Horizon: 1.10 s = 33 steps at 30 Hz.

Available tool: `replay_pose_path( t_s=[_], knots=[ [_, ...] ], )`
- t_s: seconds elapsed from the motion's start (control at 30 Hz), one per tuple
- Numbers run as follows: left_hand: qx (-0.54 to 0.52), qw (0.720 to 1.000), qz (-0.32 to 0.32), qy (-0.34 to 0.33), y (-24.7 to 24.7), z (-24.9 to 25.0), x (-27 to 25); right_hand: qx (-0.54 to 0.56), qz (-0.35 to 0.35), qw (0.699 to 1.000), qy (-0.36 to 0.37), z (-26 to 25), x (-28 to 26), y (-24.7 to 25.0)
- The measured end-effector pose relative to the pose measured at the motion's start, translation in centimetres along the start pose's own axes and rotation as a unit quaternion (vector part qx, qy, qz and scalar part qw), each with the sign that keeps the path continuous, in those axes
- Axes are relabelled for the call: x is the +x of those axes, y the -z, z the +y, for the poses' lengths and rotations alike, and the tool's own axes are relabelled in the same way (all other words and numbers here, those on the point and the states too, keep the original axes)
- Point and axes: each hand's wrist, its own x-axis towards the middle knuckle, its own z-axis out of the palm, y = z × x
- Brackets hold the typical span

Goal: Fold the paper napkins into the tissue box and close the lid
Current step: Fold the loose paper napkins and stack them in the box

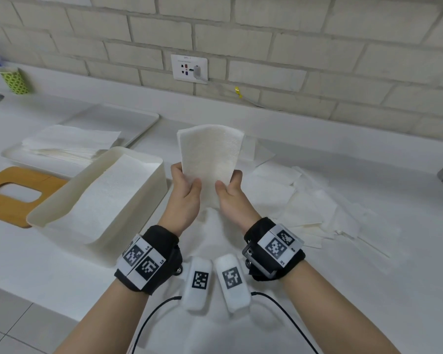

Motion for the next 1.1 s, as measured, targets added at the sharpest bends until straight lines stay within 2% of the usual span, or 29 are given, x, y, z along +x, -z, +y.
replay_pose_path(
  t_s=[0.2, 0.4, 0.53, 0.6, 0.73, 0.83, 0.9, 0.93, 1.0, 1.1],
  knots=[
    [0.002, 0.999, -0.005, 0.046, 0.1, -1.1, -1.0, -0.018, 0.006, 1.0, -0.006, 0.7, 0.1, -0.4],
    [-0.002, 1.0, 0.011, 0.01, 0.1, -0.2, -0.5, 0.002, 0.012, 0.999, 0.032, -0.2, 0.2, -0.4],
    [-0.002, 0.998, -0.015, 0.058, 0.4, -1.1, -1.0, -0.044, 0.025, 0.999, 0.02, 0.8, 0.7, -0.2],
    [-0.01, 0.998, -0.02, 0.06, 0.6, -1.2, -1.2, -0.073, 0.03, 0.997, 0.026, 0.8, 1.1, 0.1],
    [-0.064, 0.996, 0.057, 0.002, 2.1, 0.7, -0.2, -0.145, 0.001, 0.987, 0.065, -0.4, 1.5, 1.7],
    [-0.059, 0.993, 0.084, -0.054, 3.5, 2.4, 0.5, -0.247, -0.042, 0.964, 0.087, -1.4, 1.9, 3.0],
    [0.027, 0.994, 0.074, -0.07, 4.2, 2.7, 0.3, -0.312, -0.061, 0.944, 0.088, -2.1, 2.3, 3.4],
    [0.092, 0.992, 0.062, -0.065, 4.4, 2.7, 0.1, -0.347, -0.064, 0.932, 0.084, -2.5, 2.5, 3.6],
    [0.191, 0.981, 0.035, -0.013, 4.5, 1.9, -0.4, -0.411, -0.062, 0.907, 0.074, -3.2, 2.8, 3.6],
    [0.176, 0.982, 0.027, 0.064, 3.9, -0.3, -1.0, -0.513, -0.052, 0.853, 0.079, -3.5, 2.4, 2.9]
  ],
)
